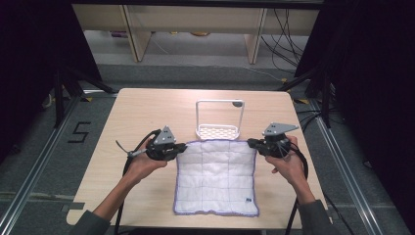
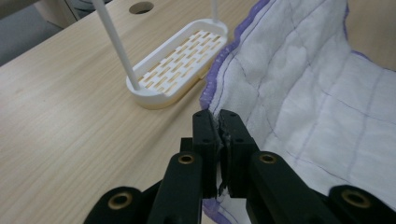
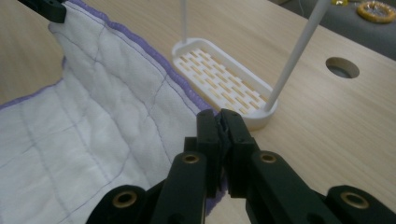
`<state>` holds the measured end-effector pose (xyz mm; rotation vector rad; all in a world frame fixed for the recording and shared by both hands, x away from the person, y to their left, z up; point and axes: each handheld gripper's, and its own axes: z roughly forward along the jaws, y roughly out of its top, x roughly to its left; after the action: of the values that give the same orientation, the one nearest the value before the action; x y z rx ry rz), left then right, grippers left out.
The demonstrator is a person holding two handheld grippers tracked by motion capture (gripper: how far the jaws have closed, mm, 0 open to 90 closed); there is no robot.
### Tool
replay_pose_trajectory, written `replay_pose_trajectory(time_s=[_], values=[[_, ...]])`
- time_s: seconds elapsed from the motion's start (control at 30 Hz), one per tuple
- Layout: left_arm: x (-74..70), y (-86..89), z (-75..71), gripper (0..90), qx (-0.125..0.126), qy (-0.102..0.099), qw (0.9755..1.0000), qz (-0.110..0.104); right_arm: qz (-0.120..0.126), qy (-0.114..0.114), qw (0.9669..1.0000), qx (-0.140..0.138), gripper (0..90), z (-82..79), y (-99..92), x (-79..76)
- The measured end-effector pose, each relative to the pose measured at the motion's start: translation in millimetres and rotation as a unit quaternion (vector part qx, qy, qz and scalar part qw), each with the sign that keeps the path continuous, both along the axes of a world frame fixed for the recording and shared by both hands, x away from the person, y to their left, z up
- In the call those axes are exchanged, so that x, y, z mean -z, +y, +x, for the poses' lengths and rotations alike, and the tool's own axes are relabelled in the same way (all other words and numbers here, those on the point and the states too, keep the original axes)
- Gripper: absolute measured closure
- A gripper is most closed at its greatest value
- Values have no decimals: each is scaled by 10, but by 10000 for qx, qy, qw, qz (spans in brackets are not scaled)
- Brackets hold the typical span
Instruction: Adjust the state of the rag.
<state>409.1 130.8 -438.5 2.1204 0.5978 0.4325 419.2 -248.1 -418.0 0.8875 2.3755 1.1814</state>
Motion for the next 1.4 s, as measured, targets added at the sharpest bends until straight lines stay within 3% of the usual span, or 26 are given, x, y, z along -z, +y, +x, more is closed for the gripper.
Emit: replay_pose_trajectory(time_s=[0.1,0.13,0.17,0.27,0.3,0.37,0.53,0.6,0.67,0.73,0.87,1.03,1.17,1.2,1.3,1.4], values=[[-38,22,-144,854,80,-34,10000,1,74,7,10000,-62,873,-165,-20,-54],[-47,43,-283,853,181,-86,9998,70,38,-200,9996,-187,873,-329,-43,-72],[-47,43,-283,853,181,-86,9998,70,38,-200,9996,-187,873,-329,-43,-72],[31,73,-489,852,273,-73,9995,101,35,-167,9993,-320,872,-585,-37,-39],[31,73,-489,852,273,-73,9995,101,35,-167,9993,-320,872,-585,-37,-39],[91,97,-591,850,321,-58,9995,43,-49,-91,9993,-366,872,-739,-25,24],[244,89,-857,845,358,6,9994,34,-135,-7,9982,-578,872,-902,-24,162],[281,83,-896,843,385,32,9992,43,-171,62,9979,-624,871,-957,-25,231],[329,91,-943,842,483,26,9986,232,-164,113,9976,-668,871,-973,-27,251],[374,95,-983,838,488,85,9986,201,-174,155,9977,-635,870,-1015,-47,297],[456,122,-1034,830,558,138,9977,356,-140,262,9972,-687,866,-1082,-59,374],[559,116,-1129,827,634,269,9964,487,-323,365,9958,-778,864,-1181,-39,465],[608,108,-1185,827,718,237,9948,681,-699,362,9938,-791,863,-1278,-10,510],[619,100,-1223,830,724,274,9950,638,-775,456,9923,-853,859,-1327,8,546],[627,101,-1249,831,785,264,9943,677,-825,478,9904,-997,842,-1363,26,591],[663,96,-1293,816,881,439,9929,660,-834,548,9893,-1066,780,-1400,37,641]])
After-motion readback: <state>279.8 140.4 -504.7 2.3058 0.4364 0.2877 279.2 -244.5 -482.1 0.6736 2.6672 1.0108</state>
